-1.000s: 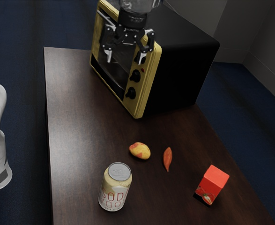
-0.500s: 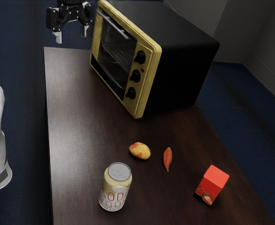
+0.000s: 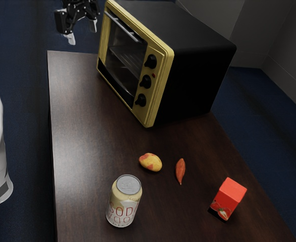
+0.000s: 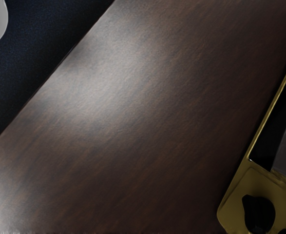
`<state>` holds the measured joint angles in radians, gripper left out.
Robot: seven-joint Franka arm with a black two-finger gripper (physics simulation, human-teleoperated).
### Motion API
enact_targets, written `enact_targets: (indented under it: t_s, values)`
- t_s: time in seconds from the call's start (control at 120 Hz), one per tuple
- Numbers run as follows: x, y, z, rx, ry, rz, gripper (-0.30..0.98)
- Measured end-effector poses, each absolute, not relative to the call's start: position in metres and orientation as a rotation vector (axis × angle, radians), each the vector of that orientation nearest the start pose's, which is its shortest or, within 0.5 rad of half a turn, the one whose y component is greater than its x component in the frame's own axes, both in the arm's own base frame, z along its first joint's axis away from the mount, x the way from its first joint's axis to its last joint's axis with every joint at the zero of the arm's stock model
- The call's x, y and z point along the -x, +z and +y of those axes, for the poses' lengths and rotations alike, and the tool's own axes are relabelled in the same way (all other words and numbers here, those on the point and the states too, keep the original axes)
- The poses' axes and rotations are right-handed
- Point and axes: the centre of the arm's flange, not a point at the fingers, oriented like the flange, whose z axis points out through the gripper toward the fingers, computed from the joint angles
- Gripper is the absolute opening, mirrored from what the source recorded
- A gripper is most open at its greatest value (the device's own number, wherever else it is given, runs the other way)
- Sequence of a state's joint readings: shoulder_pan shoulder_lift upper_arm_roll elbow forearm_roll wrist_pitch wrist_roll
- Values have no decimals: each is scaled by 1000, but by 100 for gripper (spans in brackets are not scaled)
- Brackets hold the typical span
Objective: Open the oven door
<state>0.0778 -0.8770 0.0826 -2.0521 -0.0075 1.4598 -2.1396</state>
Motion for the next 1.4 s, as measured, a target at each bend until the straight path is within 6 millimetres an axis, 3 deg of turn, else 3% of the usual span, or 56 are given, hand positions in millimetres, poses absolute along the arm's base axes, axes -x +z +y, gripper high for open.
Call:
enact_targets:
  t_s: [0.117, 0.192, 0.333, 0.5, 0.65, 0.817, 0.967, 1.4]
  values:
    - [-304, 729, 75, -1191, 159, 2555, 69]
    - [-327, 728, 82, -1194, 205, 2487, 69]
    - [-335, 737, 93, -1295, 328, 2357, 69]
    - [-343, 723, 142, -1433, 407, 2324, 69]
    - [-364, 715, 162, -1581, 453, 2275, 69]
    - [-360, 717, 186, -1666, 511, 2228, 69]
    - [-354, 721, 190, -1749, 548, 2164, 69]
    - [-333, 721, 226, -1842, 608, 2116, 69]
